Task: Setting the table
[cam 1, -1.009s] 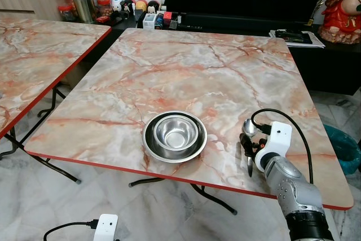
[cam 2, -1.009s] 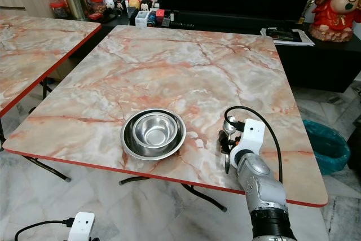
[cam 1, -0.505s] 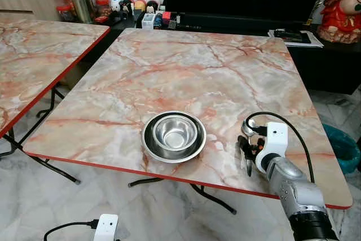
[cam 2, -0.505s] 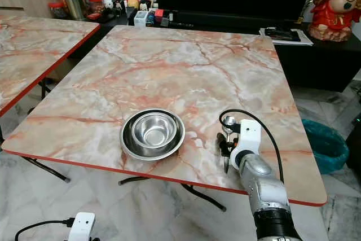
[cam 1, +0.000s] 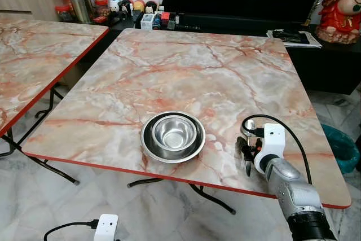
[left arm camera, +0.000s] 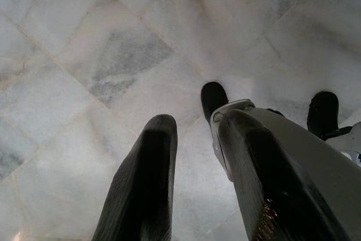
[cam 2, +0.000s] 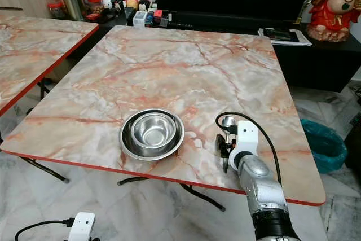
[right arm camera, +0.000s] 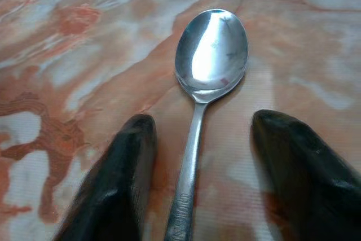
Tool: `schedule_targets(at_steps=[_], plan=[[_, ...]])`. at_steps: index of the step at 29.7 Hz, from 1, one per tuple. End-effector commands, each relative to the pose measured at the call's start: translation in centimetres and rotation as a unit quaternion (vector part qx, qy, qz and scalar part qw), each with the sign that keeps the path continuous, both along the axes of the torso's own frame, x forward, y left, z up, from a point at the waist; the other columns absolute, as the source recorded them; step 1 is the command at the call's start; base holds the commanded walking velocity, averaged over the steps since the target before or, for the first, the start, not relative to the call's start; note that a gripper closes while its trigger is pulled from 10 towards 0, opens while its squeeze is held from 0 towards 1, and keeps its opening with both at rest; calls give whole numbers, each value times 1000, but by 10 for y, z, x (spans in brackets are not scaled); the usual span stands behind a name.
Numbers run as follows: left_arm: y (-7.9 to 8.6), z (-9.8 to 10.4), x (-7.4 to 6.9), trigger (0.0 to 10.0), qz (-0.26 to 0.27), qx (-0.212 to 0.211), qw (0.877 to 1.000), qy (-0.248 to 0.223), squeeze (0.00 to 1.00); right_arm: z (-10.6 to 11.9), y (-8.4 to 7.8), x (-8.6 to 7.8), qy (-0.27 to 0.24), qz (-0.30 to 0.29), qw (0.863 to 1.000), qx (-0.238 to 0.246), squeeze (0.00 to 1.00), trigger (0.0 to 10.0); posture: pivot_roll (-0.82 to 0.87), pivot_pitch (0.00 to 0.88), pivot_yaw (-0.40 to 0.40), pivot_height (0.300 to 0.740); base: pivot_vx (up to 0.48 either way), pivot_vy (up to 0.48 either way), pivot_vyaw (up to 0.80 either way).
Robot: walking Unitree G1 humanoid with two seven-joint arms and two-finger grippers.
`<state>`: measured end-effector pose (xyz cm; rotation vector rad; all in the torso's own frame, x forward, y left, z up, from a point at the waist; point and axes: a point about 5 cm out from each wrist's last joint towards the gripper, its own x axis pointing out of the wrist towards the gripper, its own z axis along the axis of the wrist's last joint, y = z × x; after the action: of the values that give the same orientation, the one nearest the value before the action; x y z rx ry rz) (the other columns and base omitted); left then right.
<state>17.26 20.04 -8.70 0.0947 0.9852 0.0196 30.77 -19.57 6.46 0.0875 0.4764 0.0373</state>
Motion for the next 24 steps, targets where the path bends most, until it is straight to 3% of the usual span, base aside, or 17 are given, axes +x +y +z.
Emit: schedule_targets(at_steps=[1, 24], plan=[[-1, -2, -3, 10000, -4, 0, 1000, 10, 0, -14, 6, -7, 34, 14, 999, 9, 0, 0, 5, 23, -3, 736, 0, 0, 0], [-1, -2, -3, 10000, -4, 0, 1000, 10, 0, -15, 6, -7, 32, 17, 999, 8, 0, 0, 7, 23, -4, 736, 0, 0, 0]])
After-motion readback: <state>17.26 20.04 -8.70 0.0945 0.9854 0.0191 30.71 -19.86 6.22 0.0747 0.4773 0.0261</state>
